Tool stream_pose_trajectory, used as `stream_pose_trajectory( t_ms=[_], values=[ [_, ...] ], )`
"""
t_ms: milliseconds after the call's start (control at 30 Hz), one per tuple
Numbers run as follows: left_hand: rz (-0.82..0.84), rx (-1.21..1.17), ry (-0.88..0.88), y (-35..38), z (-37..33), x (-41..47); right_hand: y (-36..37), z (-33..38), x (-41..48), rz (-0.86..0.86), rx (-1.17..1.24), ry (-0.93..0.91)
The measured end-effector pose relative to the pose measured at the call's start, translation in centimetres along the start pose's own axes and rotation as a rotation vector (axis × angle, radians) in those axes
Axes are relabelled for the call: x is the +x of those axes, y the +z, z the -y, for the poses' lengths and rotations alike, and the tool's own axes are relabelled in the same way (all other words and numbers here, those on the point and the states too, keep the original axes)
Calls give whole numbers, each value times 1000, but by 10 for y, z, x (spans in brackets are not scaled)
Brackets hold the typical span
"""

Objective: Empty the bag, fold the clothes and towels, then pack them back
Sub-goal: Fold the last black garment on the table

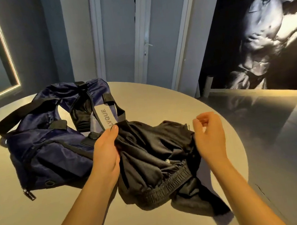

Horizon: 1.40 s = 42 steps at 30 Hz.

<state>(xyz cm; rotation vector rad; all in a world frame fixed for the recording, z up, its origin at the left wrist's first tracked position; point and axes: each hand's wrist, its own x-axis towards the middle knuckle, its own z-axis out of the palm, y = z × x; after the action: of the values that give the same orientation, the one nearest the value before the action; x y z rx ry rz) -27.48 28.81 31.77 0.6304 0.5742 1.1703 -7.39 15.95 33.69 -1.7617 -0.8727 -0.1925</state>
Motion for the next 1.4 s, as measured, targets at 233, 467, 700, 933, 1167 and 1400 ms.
stream_pose_trajectory(
  t_ms=[233,467,700,933,1167,1400],
  values=[
    [-43,42,-52,-8,1,-3,22,15,-62,320,-100,-138],
    [-87,263,40,-15,6,-6,8,34,-32,314,606,315],
    [-161,635,348,-24,8,-17,37,5,-29,232,904,846],
    [423,1250,967,-17,16,-42,45,-27,-43,306,1048,899],
    [532,1591,909,-30,30,-31,45,-45,-44,322,1154,889],
    [293,766,576,-19,9,-36,37,-43,-37,165,1091,810]
  ],
)
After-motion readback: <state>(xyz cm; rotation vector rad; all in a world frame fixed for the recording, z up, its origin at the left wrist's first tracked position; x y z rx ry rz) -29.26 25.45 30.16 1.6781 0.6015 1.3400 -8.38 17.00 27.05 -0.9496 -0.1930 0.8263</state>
